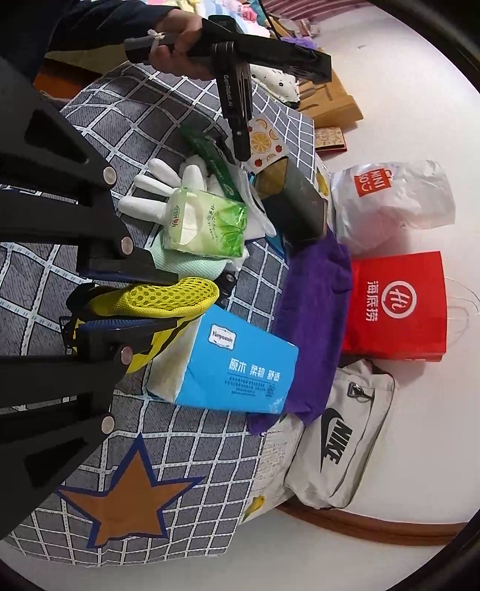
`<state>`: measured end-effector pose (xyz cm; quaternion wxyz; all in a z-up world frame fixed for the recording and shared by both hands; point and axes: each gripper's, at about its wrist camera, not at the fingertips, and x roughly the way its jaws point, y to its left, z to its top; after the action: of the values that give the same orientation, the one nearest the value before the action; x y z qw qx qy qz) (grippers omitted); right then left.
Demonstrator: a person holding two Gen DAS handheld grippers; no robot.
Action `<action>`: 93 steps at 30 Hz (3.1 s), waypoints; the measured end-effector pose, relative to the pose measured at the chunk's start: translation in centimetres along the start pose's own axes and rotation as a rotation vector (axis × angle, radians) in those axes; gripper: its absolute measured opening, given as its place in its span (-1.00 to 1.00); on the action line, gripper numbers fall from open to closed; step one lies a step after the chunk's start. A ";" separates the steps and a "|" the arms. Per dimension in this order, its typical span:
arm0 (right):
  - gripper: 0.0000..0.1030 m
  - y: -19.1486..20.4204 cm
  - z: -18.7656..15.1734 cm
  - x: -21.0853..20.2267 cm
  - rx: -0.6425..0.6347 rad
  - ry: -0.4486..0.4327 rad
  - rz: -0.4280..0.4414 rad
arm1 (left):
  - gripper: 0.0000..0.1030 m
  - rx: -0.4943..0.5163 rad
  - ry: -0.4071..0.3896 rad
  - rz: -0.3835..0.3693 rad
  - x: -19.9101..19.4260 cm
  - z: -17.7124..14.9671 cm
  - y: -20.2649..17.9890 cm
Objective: Organize soft objects
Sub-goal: 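Grasp the white tomato-print snack packet with the left tool while the right tool lifts the yellow bag, then carry the snack packet and yellow bag with both tools over the purple towel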
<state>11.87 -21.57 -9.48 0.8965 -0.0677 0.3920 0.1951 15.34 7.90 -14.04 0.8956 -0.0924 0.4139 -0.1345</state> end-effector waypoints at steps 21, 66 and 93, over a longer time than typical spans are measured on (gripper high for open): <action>-0.71 -1.7 0.8 -2.6 0.076 -0.069 0.056 | -0.84 0.041 -0.049 0.058 -2.8 1.5 -1.4; -0.71 -1.6 8.2 -3.5 0.037 -0.158 0.125 | -0.90 0.047 -0.060 0.124 -3.5 7.3 -1.8; -0.71 -9.2 20.9 7.2 0.055 -0.173 0.013 | -0.90 0.071 -0.008 0.169 5.9 19.8 -0.6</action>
<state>34.16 -22.13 -0.71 0.9272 -0.0236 0.3189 0.1950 34.10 6.52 -5.40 0.9080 -0.0260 0.4118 -0.0727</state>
